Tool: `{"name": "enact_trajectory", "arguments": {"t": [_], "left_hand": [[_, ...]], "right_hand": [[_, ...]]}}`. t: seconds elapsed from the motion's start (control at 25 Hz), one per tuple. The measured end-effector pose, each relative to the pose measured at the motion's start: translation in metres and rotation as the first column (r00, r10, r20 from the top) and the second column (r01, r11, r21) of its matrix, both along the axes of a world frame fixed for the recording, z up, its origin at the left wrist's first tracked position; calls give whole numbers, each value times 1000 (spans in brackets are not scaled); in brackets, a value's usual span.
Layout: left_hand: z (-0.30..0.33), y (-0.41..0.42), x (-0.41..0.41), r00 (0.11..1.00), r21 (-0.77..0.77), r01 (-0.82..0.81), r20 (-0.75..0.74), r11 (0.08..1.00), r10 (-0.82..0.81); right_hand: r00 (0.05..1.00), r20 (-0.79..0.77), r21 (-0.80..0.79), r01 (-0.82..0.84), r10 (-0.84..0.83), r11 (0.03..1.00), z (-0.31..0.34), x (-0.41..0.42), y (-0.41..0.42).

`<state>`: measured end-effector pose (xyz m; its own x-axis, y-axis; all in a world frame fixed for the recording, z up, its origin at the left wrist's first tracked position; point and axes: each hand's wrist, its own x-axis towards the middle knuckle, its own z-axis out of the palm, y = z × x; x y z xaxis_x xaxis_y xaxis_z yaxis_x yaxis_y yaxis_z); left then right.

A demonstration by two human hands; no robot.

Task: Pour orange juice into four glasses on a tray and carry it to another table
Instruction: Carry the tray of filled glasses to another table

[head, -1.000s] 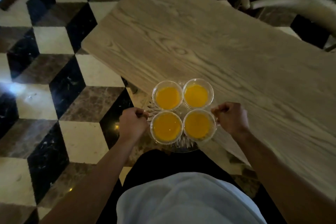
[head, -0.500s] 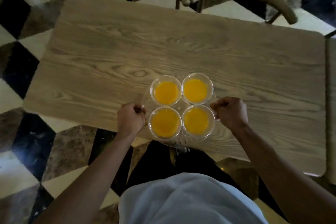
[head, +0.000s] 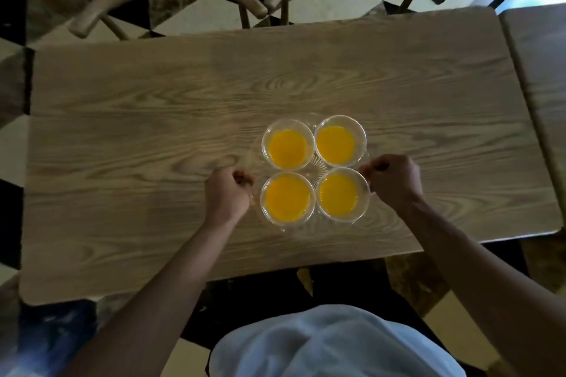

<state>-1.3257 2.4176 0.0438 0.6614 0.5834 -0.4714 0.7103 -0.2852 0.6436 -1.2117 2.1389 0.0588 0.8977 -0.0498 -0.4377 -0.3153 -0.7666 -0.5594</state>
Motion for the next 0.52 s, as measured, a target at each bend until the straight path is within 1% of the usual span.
{"name": "enact_trajectory", "arguments": {"t": [0.2,0.36,0.52], "left_hand": [[-6,19,17,1000,1,-12,-24,1000,12],[-10,30,30,998,17,-52,-40,998,53],[-16,40,44,995,7,-92,-35,996,93]], "right_hand": [[1000,12,19,20,-20,1000,-8,10,18],[1000,7,48,9,-10,999,-15,26,31],[999,34,26,1,-1,1000,-25,40,43]]}}
